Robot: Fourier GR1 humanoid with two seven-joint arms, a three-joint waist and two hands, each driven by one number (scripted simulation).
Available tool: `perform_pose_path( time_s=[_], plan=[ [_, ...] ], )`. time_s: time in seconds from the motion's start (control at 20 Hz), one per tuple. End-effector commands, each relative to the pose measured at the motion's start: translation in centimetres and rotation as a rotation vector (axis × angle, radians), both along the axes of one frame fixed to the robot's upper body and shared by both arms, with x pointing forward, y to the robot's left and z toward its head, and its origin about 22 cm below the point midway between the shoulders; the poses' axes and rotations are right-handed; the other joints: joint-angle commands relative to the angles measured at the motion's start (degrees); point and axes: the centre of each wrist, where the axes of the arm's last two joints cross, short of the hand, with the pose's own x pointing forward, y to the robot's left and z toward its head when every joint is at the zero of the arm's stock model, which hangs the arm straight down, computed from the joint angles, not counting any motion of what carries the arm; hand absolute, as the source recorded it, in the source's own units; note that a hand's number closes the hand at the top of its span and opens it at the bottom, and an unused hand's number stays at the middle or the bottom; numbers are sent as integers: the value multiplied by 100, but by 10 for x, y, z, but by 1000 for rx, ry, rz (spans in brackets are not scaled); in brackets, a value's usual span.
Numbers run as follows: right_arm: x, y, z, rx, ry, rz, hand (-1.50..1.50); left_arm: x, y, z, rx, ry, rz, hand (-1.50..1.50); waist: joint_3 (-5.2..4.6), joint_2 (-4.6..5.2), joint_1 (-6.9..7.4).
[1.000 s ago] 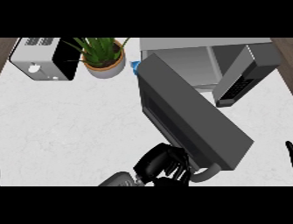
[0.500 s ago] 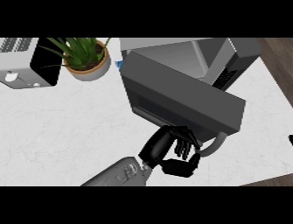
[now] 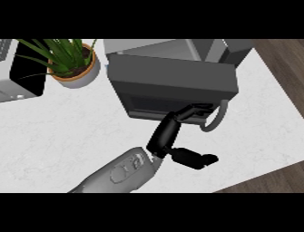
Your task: Pick up the milk, place it into the microwave and close the microwave
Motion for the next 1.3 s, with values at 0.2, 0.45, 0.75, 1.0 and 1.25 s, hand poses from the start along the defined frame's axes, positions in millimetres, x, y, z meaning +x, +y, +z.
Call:
perform_pose_path(
  time_s=[0.2,0.45,0.75,1.0,1.25],
  plan=[
    [12,-5,18,2,-31,60,-150,23,-4,16,-48,-42,67,-150,7,119,-244],
    [22,-2,28,24,-65,111,-150,32,-9,26,-55,-56,92,-150,20,138,-368],
    [29,-5,38,9,-76,152,-150,46,-9,34,-58,-78,130,-150,25,205,-525],
    [34,-7,44,18,-80,175,-150,56,-12,45,-72,-81,147,-150,29,243,-648],
    [38,-11,52,-4,-79,176,-150,58,-12,42,-68,-104,156,-150,29,256,-739]
  ],
)
